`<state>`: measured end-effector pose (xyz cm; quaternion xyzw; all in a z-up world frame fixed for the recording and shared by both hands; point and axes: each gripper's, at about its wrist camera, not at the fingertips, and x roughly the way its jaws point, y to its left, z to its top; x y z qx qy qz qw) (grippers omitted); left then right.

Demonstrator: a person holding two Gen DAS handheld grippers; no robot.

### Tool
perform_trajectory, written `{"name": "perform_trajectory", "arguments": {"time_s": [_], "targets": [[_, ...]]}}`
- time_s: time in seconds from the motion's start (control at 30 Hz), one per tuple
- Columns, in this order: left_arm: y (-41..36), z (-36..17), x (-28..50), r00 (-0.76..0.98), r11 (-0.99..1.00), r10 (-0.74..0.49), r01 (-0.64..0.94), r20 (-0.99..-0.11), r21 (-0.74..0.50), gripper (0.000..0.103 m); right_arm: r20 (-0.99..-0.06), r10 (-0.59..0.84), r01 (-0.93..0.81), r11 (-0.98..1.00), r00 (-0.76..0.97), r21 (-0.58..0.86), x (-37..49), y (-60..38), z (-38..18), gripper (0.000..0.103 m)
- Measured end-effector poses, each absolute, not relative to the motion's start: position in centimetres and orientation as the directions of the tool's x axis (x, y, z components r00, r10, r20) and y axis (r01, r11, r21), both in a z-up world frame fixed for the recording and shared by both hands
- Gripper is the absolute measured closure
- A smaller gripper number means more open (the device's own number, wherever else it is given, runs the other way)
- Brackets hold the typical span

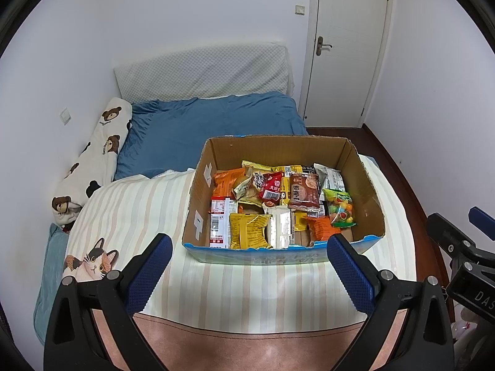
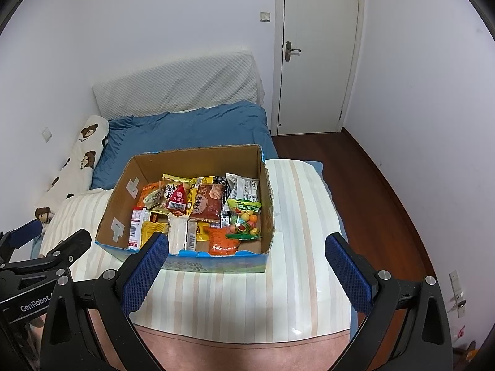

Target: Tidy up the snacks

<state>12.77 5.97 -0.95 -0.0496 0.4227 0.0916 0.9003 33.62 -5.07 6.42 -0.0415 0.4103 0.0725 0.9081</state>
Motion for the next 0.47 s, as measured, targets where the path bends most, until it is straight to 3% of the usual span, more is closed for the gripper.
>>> {"name": "perform_trajectory", "arguments": {"time_s": [0.47], "targets": [[5.88,-0.09,12.62,0.635,0.979,0.125,-0.205,-0.763,-0.01,0.0,-0.746,0.1,-0.167,0.986,0.658,-0.015,33.38,-4.93,6.76,0.0]]}}
